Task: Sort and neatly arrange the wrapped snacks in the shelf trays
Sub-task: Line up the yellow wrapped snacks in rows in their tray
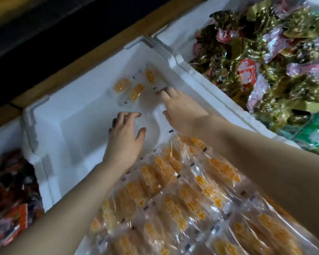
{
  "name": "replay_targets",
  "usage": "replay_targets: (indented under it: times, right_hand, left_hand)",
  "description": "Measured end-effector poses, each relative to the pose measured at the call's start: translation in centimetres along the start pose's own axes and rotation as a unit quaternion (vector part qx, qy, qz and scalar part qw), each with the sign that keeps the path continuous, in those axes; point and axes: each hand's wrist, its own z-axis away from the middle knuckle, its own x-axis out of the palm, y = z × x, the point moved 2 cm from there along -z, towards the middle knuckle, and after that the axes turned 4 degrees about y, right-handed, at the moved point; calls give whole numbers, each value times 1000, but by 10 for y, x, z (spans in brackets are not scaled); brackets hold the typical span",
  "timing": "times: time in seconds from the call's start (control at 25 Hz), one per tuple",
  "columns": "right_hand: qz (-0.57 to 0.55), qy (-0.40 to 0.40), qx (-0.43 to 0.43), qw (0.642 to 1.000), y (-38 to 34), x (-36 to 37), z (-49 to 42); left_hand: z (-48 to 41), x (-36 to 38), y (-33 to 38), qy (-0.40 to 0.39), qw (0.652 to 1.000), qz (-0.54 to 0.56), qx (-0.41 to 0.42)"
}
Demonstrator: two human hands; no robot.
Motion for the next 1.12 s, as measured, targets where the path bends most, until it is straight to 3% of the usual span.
replay_targets:
  times: [0.36,0.52,0.68,0.96,1.12]
  right_hand:
    - [-43,-116,87,989,21,47,-82]
    - [43,-86,73,993,11,64,-94]
    - [38,-36,76,996,14,63,-95]
    - [24,-89,61,994,18,30,-70]
    - [1,-1,61,998,13,17,-70]
  left_hand:
    - [-124,37,-24,-22,995,-84,-56]
    - [-150,49,-31,-59,987,-113,-95]
    - [-157,50,-34,-35,987,-96,-125]
    - [-129,50,-14,-30,989,-92,-108]
    - [-103,52,-7,-46,990,-116,-65]
